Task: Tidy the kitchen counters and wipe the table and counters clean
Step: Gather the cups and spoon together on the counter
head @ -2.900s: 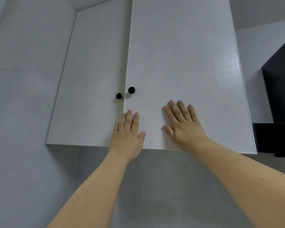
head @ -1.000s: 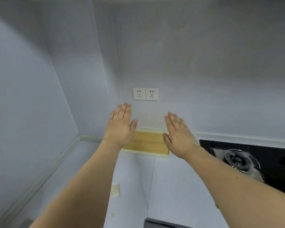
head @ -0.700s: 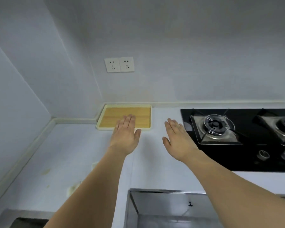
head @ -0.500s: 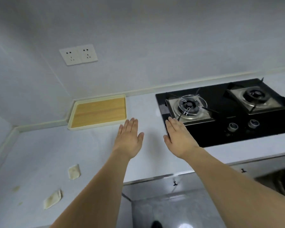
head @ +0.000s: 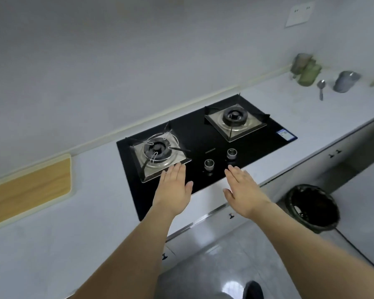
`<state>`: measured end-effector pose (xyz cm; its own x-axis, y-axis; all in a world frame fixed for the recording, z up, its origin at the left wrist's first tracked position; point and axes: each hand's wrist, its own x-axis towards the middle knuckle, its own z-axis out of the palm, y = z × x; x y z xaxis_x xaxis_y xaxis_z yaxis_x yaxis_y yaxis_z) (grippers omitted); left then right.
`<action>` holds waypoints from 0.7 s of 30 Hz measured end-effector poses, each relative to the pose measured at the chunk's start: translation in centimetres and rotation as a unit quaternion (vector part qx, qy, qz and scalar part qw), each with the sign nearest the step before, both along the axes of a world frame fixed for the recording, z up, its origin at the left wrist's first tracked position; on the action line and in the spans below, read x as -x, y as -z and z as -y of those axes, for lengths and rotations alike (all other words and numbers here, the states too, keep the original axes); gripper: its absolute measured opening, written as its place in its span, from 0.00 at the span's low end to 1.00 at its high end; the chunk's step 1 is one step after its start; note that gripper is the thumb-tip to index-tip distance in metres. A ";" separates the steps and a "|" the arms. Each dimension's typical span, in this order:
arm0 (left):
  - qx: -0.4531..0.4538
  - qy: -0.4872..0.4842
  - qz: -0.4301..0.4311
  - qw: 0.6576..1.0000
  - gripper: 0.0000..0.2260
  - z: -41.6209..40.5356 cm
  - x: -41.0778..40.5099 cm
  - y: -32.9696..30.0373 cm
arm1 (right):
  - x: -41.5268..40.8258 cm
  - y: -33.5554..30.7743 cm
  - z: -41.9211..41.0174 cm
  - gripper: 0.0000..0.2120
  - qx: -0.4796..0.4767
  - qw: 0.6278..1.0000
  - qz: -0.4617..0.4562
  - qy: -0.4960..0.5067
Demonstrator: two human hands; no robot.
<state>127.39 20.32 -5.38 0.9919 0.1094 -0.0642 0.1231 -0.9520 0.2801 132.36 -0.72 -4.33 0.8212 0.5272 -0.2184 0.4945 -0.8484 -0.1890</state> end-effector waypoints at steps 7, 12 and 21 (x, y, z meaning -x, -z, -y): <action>-0.024 0.051 -0.004 0.998 0.26 11.6 -8.4 -0.3 | -6.8 0.9 11.8 0.29 -0.009 0.999 -0.009 0.032; -0.018 0.091 -0.017 0.996 0.26 18.4 -13.4 -0.7 | -12.2 1.7 18.8 0.28 -0.006 0.998 -0.034 0.060; 0.043 0.057 -0.037 0.997 0.26 24.0 -25.8 1.3 | -23.2 0.9 24.9 0.28 -0.006 0.995 -0.021 0.093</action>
